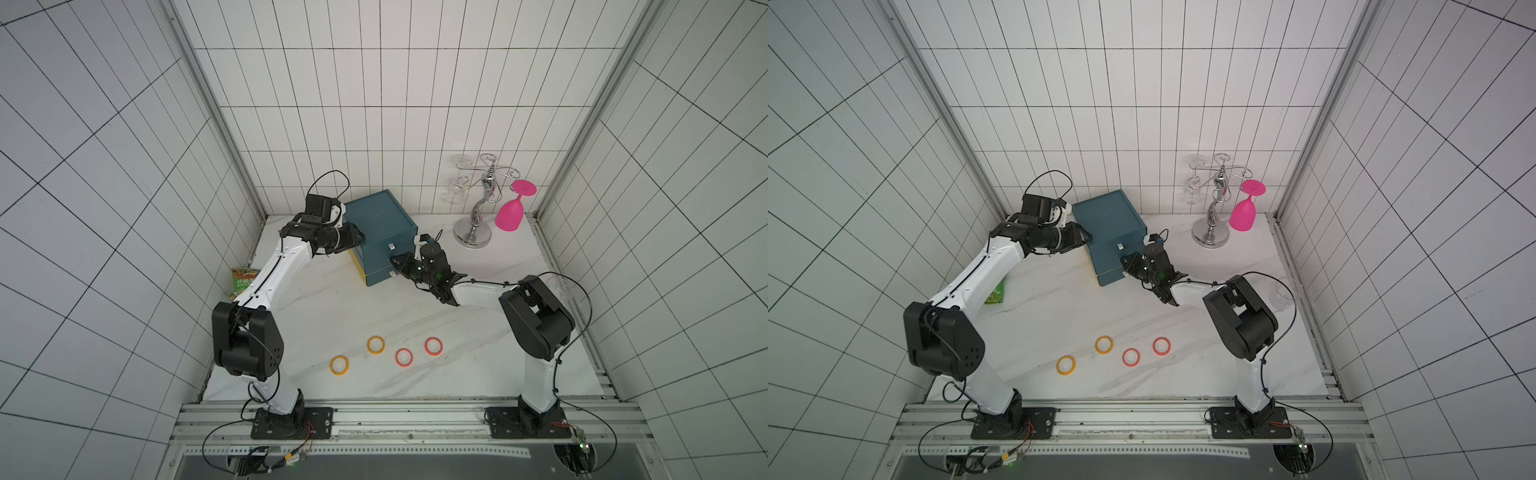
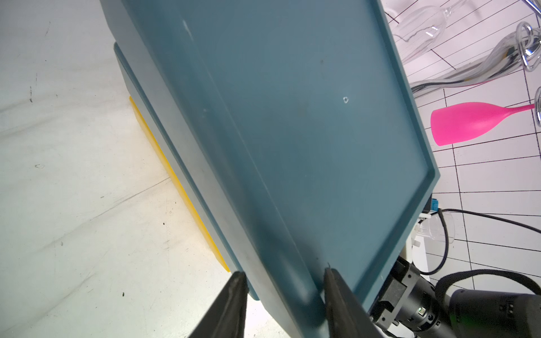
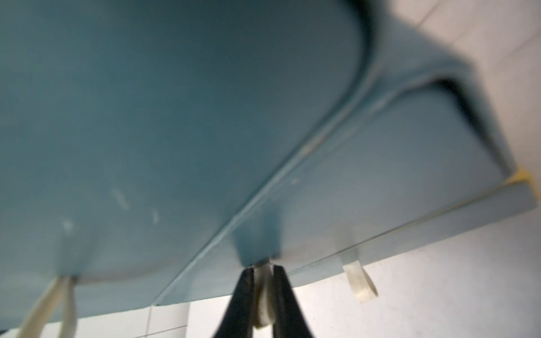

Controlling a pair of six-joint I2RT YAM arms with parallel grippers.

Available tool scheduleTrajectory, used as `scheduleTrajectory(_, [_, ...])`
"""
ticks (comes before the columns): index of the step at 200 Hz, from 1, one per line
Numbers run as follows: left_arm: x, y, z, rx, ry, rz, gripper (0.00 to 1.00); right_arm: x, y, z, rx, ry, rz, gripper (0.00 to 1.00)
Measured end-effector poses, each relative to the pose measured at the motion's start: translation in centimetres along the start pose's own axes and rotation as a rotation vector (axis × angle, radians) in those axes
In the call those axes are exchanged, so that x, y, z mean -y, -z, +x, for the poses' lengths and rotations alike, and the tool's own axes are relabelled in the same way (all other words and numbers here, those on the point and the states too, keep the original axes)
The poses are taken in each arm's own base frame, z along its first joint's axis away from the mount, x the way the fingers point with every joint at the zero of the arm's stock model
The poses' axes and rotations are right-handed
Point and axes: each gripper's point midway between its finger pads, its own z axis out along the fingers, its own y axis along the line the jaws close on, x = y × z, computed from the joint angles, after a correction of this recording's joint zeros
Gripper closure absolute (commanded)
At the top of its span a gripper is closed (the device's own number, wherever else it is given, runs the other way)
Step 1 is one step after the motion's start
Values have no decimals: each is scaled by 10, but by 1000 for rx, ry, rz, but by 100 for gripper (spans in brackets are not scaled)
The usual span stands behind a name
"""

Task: Place the transparent tape into the drawer according to color
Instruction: Open the drawer in the storage box.

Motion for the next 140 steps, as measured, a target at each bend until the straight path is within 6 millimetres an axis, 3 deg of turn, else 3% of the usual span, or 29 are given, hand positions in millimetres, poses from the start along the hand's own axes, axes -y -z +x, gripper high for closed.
scheduleTrajectory(60, [0, 0, 0, 1, 0, -1, 54, 2, 3, 0, 2, -10, -3, 100])
scheduleTrajectory(140, [-2, 1, -1, 2, 0, -3, 54, 2, 50, 24, -43, -12, 9, 100])
